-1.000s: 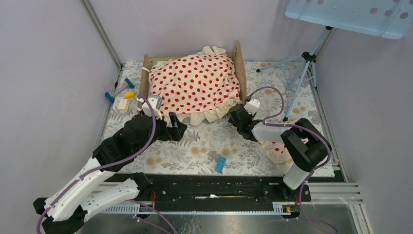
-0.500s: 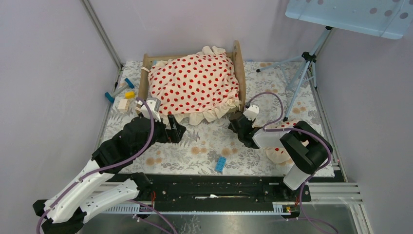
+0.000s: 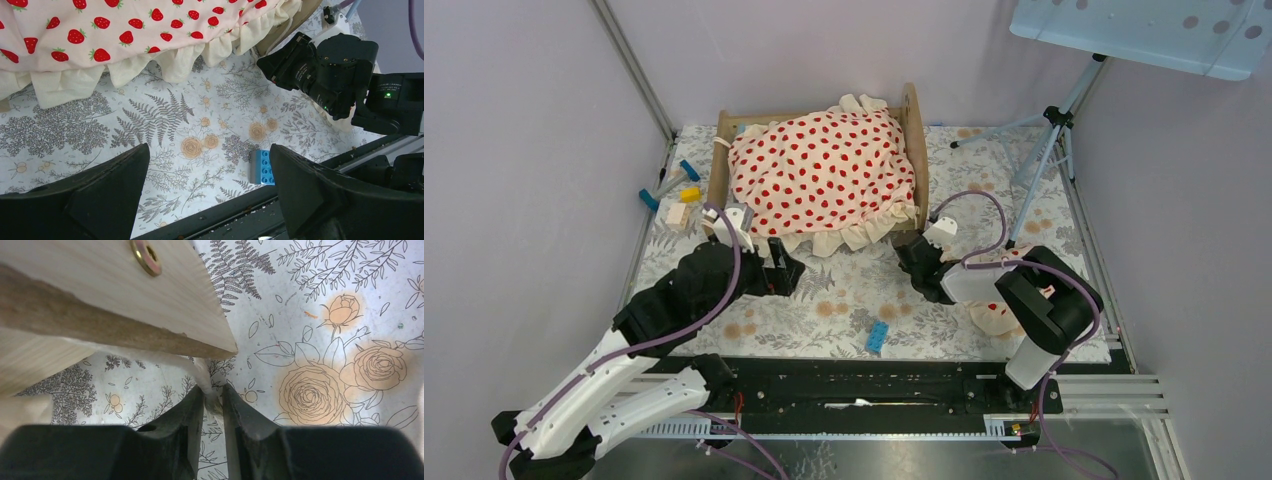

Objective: Set up the pet bed
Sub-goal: Move the bed frame to the center of the board, then adjust the ropes on the bed frame.

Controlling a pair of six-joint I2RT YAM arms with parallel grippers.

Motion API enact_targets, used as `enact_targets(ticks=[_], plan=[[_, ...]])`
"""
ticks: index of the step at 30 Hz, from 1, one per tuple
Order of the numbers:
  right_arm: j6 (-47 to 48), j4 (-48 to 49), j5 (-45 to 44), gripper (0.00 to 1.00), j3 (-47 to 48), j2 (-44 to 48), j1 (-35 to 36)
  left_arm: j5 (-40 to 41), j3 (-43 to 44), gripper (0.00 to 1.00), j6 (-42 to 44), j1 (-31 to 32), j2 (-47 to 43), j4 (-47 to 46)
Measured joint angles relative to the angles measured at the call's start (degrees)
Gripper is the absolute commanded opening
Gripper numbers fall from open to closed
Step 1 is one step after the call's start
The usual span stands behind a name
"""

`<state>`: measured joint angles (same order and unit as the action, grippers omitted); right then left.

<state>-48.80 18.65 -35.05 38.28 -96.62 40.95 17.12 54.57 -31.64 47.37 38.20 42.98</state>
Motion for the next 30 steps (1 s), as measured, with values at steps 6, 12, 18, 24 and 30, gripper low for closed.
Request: enact_targets(ticks=[6,12,18,24,30], plan=[[-3.1,0.0,0.1,0.16,-2.1,1.4,0.0,0.0,-0.8,0.98,-0.4,0.0,0.0,0.2],[-5.9,-3.2,1.2,0.08,-7.4,8.3,0.2,0.0,-1.6,0.98,-1.0,0.0,-0.1,0.2],[-4.3,-6.8,5.4,0.06,-10.9,14.5,0.2,0.0,-2.0,0.98,-1.8,0.0,-0.6,0.2],[-0.9,-10.9,12.6,0.11,-12.4,19.3,0.3,-0.2,-3.3,0.98,-2.9,0.0,-1.4,0.2],[1.3,-17.5,18.1,0.13,-12.7,23.5,0.3,-0.6,-4.5,0.98,-3.7,0.0,-1.5,0.2]])
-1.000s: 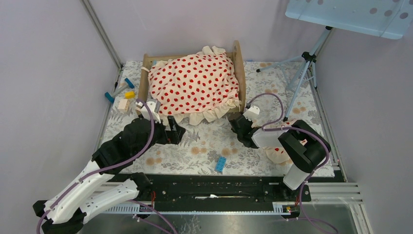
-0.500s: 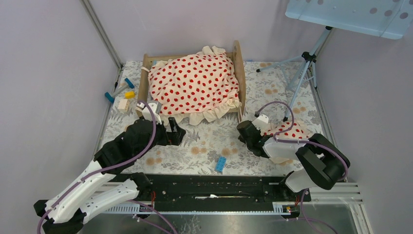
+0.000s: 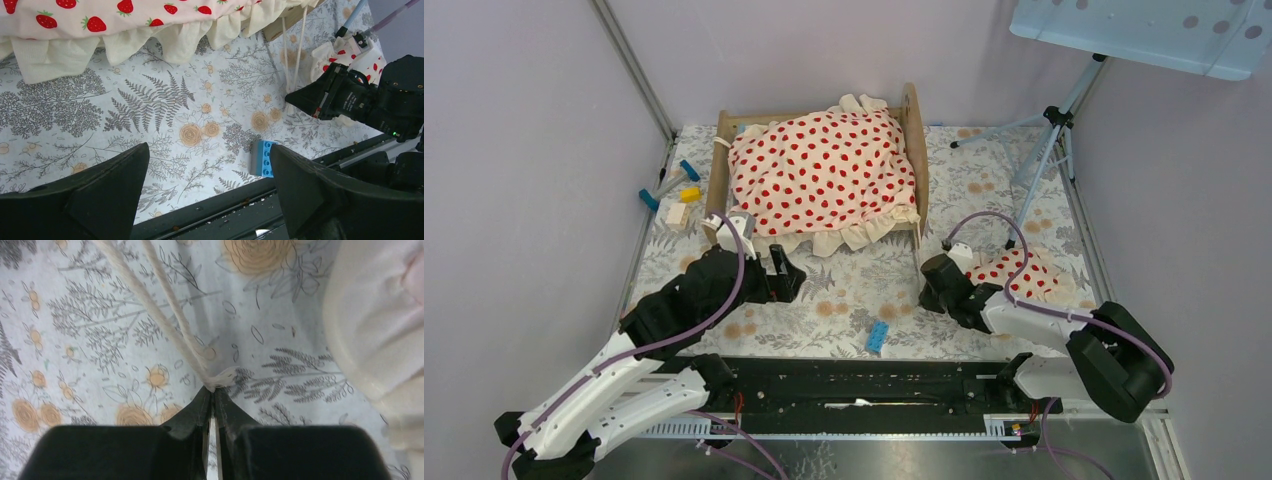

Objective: Set up the pet bed
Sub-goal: Adjust the ropes on the bed frame.

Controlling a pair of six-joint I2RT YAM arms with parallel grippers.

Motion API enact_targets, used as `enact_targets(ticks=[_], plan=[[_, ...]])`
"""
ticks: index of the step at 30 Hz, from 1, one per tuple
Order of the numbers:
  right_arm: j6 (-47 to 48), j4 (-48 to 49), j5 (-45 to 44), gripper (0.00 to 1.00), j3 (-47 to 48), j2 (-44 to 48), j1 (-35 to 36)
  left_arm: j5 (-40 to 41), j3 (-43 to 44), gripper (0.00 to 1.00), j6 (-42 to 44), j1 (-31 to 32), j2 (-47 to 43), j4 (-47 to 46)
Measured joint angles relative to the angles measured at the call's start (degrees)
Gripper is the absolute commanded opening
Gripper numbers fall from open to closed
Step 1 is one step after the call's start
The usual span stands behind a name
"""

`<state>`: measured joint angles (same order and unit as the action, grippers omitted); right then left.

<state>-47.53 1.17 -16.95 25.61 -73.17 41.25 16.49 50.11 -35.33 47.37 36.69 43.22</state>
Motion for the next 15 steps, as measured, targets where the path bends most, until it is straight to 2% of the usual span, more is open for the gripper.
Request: enact_targets(ticks=[5,8,11,15], plan=[[0.6,-6.1,1.4,0.14,-0.1,3.2,0.0,0.0,0.0,0.98,-0.6,0.0,-0.5,0.0],[0.6,-8.7,1.6,0.2,-0.2,4.6,0.0,-0.2,0.0,0.98,-0.8,0.0,-0.9,0.0],[0.6,-10.3,1.7,0.22,-0.3,5.7,0.0,-0.2,-0.1,0.98,-1.2,0.0,-1.0,0.0],[0.5,-11.9,1.4,0.37,-0.4,6.8,0.0,-0.4,-0.5,0.98,-1.4,0.0,-1.0,0.0]])
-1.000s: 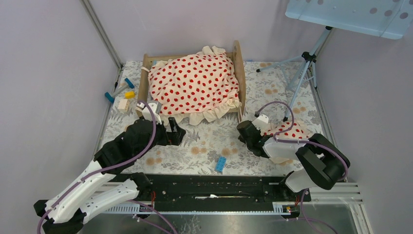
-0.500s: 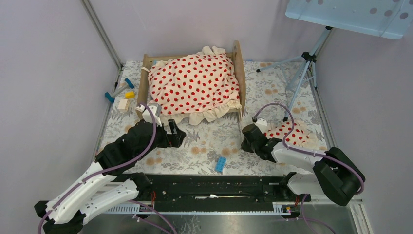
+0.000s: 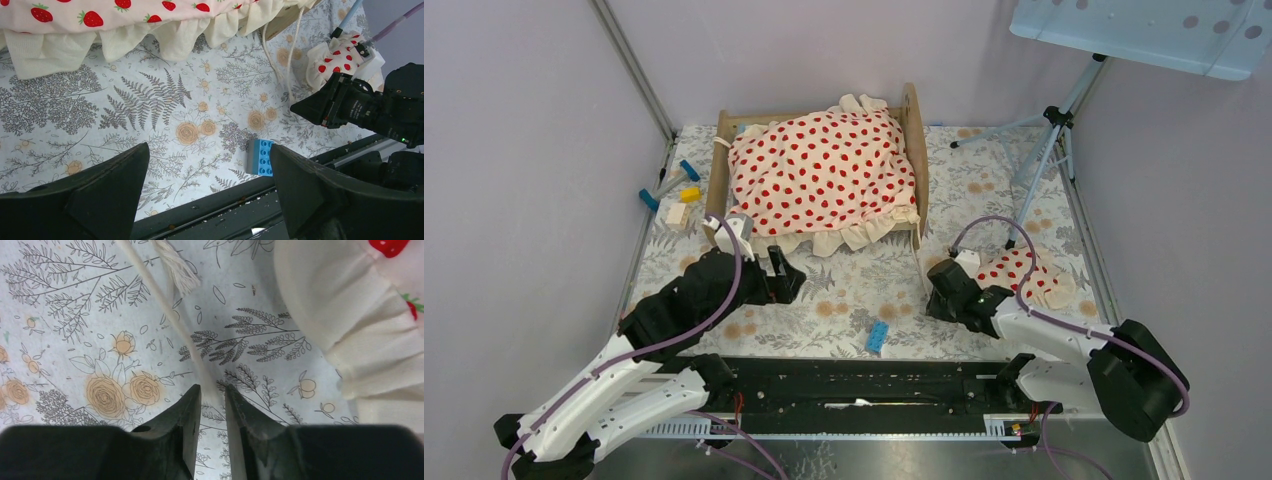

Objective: Set up the pet bed
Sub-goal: Adjust the ropes on the bed frame.

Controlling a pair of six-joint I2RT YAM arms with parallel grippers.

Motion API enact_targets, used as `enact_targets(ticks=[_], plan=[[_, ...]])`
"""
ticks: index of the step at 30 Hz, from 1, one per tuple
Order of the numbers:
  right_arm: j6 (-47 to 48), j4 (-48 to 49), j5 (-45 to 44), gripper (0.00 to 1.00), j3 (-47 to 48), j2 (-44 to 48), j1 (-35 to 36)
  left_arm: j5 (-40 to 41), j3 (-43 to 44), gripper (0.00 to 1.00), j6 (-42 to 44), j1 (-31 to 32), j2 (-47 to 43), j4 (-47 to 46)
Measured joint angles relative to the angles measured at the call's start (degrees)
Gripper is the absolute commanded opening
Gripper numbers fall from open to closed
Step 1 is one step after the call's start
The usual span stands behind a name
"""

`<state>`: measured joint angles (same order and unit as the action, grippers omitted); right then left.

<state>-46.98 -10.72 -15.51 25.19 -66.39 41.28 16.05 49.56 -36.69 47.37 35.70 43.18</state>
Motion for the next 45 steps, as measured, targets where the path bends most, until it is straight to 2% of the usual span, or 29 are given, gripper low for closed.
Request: enact_targets(ticks=[4,8,14,17,23,31,37,45], plan=[[0.1,-2.7,-0.9,0.48,0.0,2.3,0.0,-0.2,-0.2,0.98,-0.1,0.0,0.0,0.0],[0.3,-5.6,-3.2,0.51,0.2,6.6,0.0,-0.2,-0.2,0.98,-0.1,0.0,0.0,0.0],[3.3,-6.7,-5.4,0.37,2.1,13.9,0.0,-0.3,-0.2,0.98,-0.1,0.0,0.0,0.0],[4.9,-5.4,-6.4,0.34,3.3,14.9,0.0,-0.4,-0.2,0.98,-0.2,0.0,0.0,0.0],[8.4,-1.0,-7.5,0.34,6.6,4.9,-1.6,-0.7,-0.2,0.98,-0.7,0.0,0.0,0.0],[12.5,9.8,0.7,0.38,6.8,-6.0,-12.1,-1.3,-0.2,0.98,-1.4,0.0,-0.7,0.1],[15.4,15.0,7.7,0.39,7.4,-13.4,-12.4,-1.3,-0.2,0.98,-2.4,0.0,-1.2,0.1],[16.6,18.0,10.6,0.4,9.5,-18.4,-12.4,-1.3,-0.2,0.98,-2.4,0.0,-1.2,0.1]])
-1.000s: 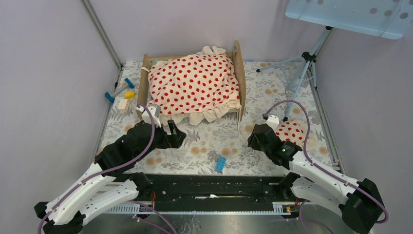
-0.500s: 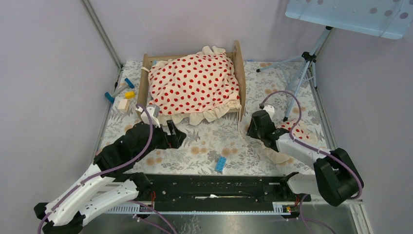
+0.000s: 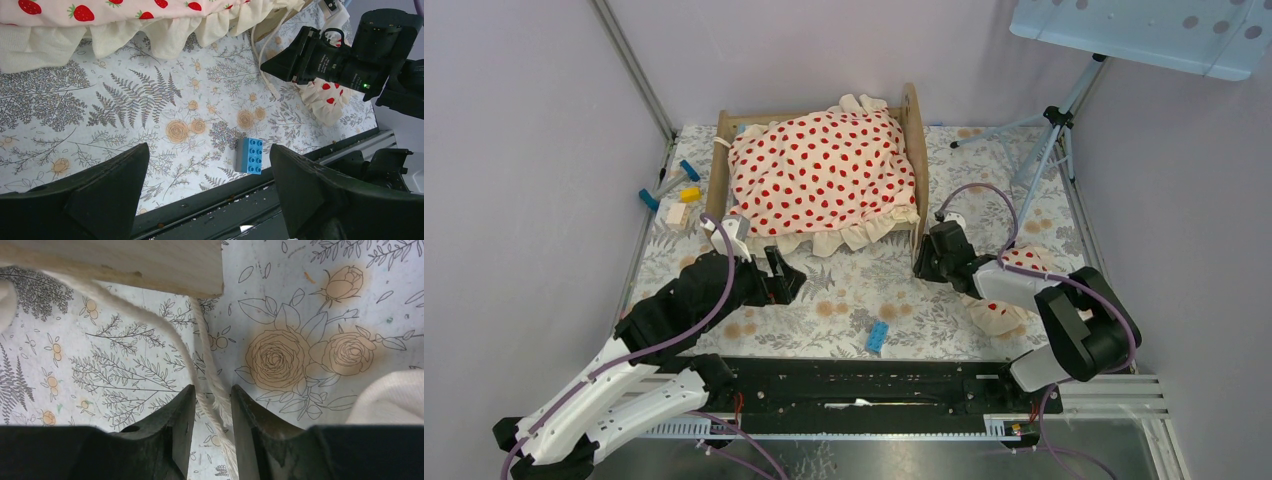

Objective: Set up the pet bed
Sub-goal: Adjust the ropes on the bed frame.

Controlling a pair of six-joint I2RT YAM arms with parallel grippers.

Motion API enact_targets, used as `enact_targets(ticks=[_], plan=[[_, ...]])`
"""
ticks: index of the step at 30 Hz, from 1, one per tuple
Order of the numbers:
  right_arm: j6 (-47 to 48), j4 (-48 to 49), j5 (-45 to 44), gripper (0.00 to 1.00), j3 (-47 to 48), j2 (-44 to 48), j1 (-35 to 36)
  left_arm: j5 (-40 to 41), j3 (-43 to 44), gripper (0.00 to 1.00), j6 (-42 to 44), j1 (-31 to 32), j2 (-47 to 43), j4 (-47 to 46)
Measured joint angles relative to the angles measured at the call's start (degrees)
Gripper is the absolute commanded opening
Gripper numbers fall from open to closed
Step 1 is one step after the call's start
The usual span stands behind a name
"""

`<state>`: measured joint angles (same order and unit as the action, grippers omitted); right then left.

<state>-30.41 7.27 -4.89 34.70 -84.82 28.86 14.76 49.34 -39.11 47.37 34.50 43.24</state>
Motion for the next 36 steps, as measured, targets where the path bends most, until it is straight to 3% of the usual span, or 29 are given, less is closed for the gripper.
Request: enact_targets(ticks=[10,16,20,36], plan=[[0.2,0.2,-0.5,0.27,1.5,-2.0,0.0,0.0,0.0,0.99,0.0,0.0,0.0,0.0],[0.2,-1.4,-0.6,0.08,2.8,-3.0,0.0,0.0,-0.3,0.99,0.0,0.0,0.0,0.2],[-0.3,-1.6,-0.5,0.02,2.7,-3.0,0.0,0.0,-0.3,0.99,0.0,0.0,0.0,0.2],[-4.5,-9.0,2.7,0.0,-7.0,12.0,0.0,0.0,-1.5,0.99,0.0,0.0,0.0,-0.1]])
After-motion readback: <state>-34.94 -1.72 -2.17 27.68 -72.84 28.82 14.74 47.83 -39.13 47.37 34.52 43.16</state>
